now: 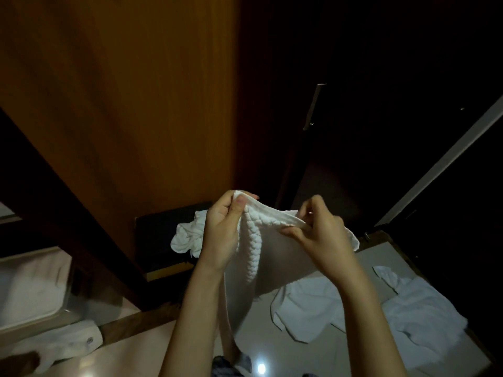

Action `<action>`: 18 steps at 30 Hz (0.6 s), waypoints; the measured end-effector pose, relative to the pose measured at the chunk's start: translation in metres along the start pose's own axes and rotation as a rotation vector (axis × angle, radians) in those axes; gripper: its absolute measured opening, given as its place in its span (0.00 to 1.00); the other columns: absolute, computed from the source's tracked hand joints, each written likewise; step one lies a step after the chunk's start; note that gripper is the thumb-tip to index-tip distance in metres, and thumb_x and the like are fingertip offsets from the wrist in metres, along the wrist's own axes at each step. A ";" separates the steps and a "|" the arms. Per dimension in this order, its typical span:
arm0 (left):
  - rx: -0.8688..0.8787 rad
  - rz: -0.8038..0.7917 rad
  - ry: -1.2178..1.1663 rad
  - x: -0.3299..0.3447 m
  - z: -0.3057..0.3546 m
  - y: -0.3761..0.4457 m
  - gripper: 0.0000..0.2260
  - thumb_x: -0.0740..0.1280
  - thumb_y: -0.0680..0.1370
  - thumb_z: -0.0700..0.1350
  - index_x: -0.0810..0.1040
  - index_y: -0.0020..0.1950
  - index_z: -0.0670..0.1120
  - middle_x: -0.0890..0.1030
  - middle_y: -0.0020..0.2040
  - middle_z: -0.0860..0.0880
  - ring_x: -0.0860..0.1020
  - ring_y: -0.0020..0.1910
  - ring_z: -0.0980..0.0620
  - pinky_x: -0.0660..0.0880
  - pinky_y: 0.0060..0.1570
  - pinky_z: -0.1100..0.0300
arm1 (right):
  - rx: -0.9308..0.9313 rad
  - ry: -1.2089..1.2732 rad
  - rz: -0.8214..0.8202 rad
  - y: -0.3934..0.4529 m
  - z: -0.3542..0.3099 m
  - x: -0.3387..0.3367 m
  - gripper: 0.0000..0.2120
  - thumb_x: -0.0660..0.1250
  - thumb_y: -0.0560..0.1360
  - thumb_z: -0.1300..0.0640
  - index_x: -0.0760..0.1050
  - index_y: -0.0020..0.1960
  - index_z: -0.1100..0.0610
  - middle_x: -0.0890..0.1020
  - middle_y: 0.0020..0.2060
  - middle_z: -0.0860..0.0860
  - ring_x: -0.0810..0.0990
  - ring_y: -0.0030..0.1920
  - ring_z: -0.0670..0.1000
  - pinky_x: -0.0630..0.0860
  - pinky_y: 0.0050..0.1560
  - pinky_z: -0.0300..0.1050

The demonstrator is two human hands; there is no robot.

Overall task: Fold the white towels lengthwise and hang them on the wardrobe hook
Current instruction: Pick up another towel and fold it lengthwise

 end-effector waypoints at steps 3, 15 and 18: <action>0.012 0.003 0.052 -0.004 -0.004 -0.002 0.10 0.58 0.80 0.43 0.77 0.43 0.48 0.79 0.34 0.55 0.76 0.35 0.59 0.72 0.36 0.66 | 0.012 -0.037 -0.057 0.006 0.004 0.010 0.19 0.73 0.69 0.49 0.66 0.53 0.49 0.78 0.32 0.48 0.78 0.35 0.44 0.77 0.37 0.44; 0.076 0.095 0.142 -0.054 0.003 -0.007 0.11 0.57 0.81 0.46 0.77 0.43 0.52 0.79 0.42 0.43 0.77 0.42 0.47 0.73 0.42 0.55 | 0.132 -0.163 -0.338 0.043 0.034 0.030 0.32 0.73 0.71 0.59 0.62 0.70 0.54 0.79 0.52 0.57 0.80 0.48 0.54 0.77 0.37 0.41; 0.095 0.120 0.182 -0.069 0.004 -0.008 0.11 0.57 0.82 0.44 0.77 0.46 0.50 0.79 0.45 0.37 0.77 0.42 0.46 0.74 0.41 0.54 | 0.044 -0.318 -0.358 0.052 0.029 0.037 0.21 0.71 0.72 0.60 0.73 0.64 0.57 0.80 0.51 0.57 0.81 0.47 0.54 0.77 0.39 0.41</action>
Point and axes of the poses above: each hand's wrist, its own y-axis towards the middle knuckle, its own x-axis out of the palm, z = x × y, the point moved 7 cm from there along y, towards the middle knuckle
